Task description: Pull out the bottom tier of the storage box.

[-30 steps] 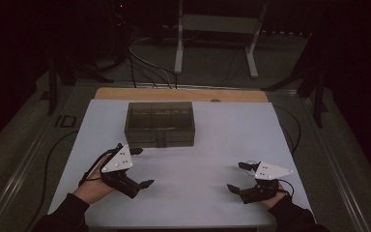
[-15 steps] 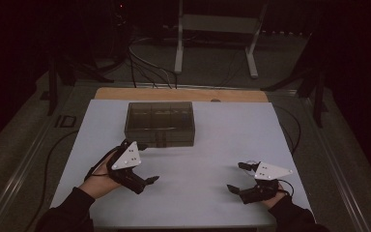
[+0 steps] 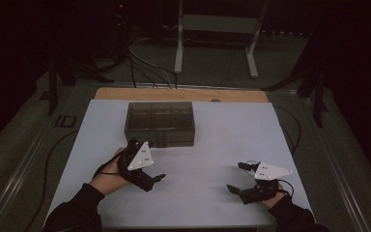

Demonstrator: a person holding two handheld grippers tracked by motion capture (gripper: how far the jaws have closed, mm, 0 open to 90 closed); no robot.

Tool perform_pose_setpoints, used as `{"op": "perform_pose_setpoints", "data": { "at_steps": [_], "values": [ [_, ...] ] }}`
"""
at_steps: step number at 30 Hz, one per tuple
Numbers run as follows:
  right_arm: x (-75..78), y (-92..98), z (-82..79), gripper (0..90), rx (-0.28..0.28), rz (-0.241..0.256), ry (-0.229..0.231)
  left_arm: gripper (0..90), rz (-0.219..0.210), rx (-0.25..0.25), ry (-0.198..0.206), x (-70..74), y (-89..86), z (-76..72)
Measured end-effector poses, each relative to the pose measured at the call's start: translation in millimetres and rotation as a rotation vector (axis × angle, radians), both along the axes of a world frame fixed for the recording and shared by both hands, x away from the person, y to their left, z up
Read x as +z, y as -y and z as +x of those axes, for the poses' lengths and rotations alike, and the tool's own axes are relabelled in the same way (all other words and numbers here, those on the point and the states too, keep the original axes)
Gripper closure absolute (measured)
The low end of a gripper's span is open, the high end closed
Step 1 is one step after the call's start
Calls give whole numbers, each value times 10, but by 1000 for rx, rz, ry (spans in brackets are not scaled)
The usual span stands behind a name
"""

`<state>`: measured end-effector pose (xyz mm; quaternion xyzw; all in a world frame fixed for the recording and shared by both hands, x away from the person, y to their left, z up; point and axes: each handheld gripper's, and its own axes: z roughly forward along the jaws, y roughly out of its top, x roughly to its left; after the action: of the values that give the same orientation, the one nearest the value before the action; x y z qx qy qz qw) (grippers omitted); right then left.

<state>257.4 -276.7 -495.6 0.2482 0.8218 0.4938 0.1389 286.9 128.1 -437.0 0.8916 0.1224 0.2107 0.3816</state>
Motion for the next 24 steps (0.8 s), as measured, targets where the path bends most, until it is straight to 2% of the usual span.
{"op": "perform_pose_setpoints", "data": {
  "at_steps": [1,4,7,10,12,14,15,16,21,22,23,24],
  "values": [
    [-1,-1,0,107,1,-2,0,0,7,4,2,-12,13,6],
    [0,-2,1,107,1,-1,-2,0,40,8,41,-46,44,12],
    [-3,-2,1,107,1,-3,-3,0,50,2,39,-63,52,28],
    [-1,-3,1,107,1,-1,-3,0,106,18,78,-124,83,56],
    [-3,-3,1,107,2,-3,-3,0,118,24,87,-138,90,63],
    [-3,-4,2,107,2,-3,-3,0,149,30,93,-184,110,83],
    [-2,-4,2,107,2,-2,-3,0,149,30,93,-184,110,83],
    [-2,-5,1,107,2,-3,-2,0,166,27,82,-208,122,97],
    [-3,-8,0,107,4,-6,-2,1,205,39,92,-259,159,117],
    [-3,-8,-1,107,4,-6,-2,1,235,45,105,-286,182,125],
    [-3,-8,-1,107,4,-6,-2,1,235,45,105,-286,182,125],
    [-5,-9,-1,107,5,-8,-2,1,262,53,110,-315,206,132]
  ]
}}
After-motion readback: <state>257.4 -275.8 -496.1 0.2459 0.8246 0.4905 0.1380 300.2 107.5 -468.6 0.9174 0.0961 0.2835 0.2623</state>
